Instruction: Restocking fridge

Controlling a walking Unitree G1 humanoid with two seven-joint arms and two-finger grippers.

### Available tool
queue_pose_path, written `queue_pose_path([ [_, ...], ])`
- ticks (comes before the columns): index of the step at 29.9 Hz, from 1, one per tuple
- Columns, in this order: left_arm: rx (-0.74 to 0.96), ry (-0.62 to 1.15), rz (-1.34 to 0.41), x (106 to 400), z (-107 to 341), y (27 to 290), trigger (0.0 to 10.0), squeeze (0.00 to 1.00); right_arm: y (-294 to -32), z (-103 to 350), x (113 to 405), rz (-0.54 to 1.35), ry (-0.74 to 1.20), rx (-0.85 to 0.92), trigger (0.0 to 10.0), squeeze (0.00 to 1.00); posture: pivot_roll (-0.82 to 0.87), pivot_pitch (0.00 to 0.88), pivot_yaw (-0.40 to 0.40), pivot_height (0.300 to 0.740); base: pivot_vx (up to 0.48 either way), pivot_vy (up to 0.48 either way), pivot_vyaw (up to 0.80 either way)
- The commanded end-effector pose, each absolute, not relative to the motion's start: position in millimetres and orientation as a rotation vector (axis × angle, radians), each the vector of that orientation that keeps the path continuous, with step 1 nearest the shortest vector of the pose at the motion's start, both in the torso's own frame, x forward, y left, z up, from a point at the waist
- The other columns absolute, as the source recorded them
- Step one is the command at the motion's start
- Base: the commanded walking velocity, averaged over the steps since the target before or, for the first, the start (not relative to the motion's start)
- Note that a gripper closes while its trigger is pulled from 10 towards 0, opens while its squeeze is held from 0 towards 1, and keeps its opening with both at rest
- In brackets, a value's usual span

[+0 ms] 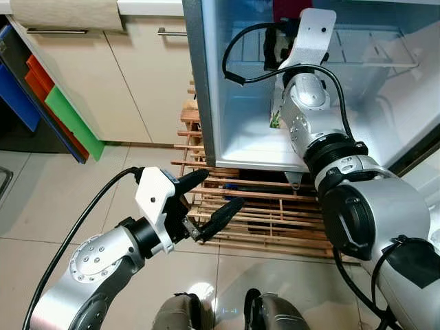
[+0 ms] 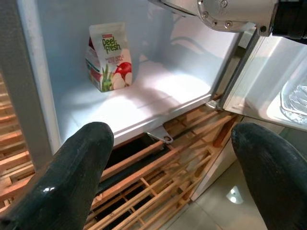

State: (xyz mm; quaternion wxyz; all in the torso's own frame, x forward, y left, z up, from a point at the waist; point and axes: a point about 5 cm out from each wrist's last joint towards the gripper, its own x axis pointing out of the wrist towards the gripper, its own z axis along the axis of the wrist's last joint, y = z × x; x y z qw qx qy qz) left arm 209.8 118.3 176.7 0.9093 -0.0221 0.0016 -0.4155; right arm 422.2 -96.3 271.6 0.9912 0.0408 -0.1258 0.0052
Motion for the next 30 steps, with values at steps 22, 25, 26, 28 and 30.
queue_pose_path([
  [22, -0.049, -0.074, -0.846, 238, 184, 113, 10.0, 0.00, -80, 243, 415, 0.080, -0.181, 0.123, 10.0, 1.00, 0.09, 0.125, -0.006, 0.740, 0.000, 0.000, 0.00],
  [25, -0.049, -0.107, -0.849, 245, 187, 110, 10.0, 0.00, -85, 231, 410, 0.096, -0.167, 0.101, 10.0, 1.00, 0.06, 0.100, -0.010, 0.740, 0.000, 0.000, 0.00],
  [26, -0.049, -0.107, -0.849, 245, 187, 110, 10.0, 0.00, -85, 231, 410, 0.096, -0.167, 0.101, 10.0, 1.00, 0.06, 0.100, -0.010, 0.740, 0.000, 0.000, 0.00],
  [28, -0.049, -0.124, -0.845, 248, 190, 108, 10.0, 0.00, -88, 230, 404, 0.105, -0.188, 0.091, 10.0, 0.00, 0.04, 0.087, -0.013, 0.740, 0.000, 0.000, 0.00],
  [30, -0.052, -0.139, -0.839, 250, 192, 107, 10.0, 0.00, -93, 230, 393, 0.110, -0.219, 0.067, 10.0, 0.00, 0.02, 0.074, -0.016, 0.740, 0.000, 0.000, 0.00],
])
